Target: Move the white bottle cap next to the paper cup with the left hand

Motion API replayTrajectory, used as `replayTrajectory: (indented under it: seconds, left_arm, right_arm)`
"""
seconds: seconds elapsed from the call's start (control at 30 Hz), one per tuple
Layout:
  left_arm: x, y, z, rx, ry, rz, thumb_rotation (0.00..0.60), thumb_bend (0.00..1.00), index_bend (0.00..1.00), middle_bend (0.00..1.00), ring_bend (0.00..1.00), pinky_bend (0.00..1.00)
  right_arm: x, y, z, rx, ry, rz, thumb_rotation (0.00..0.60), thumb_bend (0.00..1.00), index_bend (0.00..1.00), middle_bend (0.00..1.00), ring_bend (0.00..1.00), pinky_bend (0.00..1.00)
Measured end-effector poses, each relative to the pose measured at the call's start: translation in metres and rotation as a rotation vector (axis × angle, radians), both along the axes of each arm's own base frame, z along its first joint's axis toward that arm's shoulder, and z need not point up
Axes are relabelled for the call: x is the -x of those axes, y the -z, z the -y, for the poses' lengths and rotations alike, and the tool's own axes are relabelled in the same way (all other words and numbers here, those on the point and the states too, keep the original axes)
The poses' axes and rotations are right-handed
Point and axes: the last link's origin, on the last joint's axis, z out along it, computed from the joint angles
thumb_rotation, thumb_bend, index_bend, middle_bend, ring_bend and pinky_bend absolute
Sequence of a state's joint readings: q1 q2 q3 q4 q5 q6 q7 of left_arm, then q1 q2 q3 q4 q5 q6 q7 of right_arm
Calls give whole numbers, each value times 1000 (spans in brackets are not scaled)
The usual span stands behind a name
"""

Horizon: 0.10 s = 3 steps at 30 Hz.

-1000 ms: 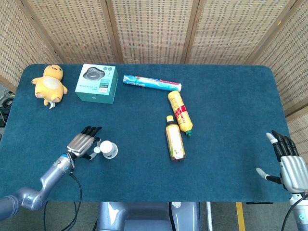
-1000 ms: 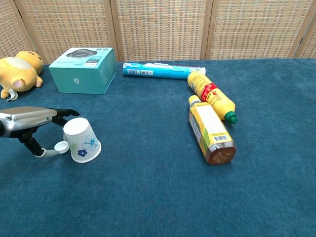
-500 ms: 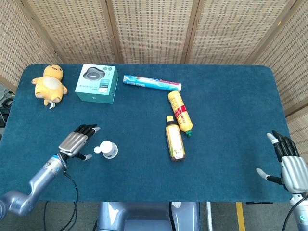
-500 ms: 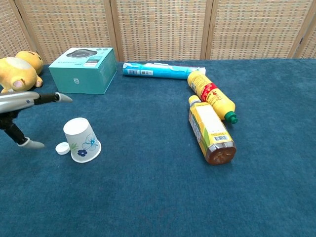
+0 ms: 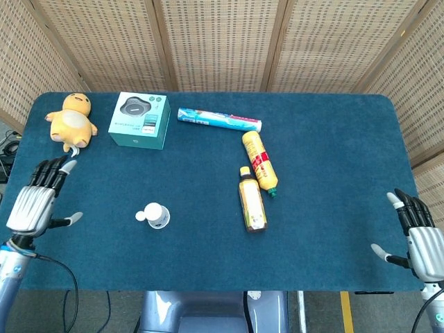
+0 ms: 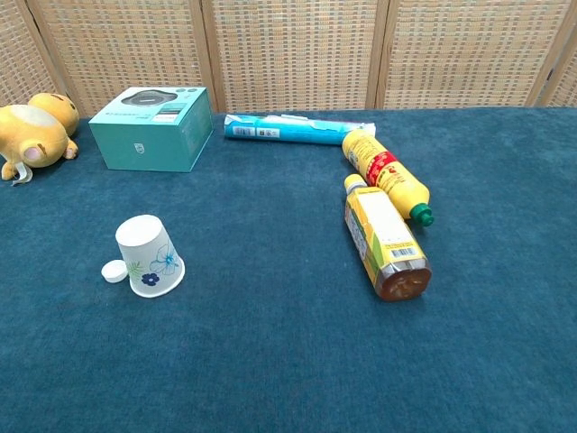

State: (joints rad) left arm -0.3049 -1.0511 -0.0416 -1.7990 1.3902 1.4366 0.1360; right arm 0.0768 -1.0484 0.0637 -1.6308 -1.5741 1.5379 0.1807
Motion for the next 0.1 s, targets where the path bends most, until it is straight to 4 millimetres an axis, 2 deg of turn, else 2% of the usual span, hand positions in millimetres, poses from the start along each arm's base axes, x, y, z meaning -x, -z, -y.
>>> replayTrajectory:
  seconds: [0.1]
  left_arm:
    - [10,-7,26,-44,-81,-52,600,124,0,0,0,0]
  right_arm:
    - [2,-1,0,-8,4,-6,600,0,17,0,0,0]
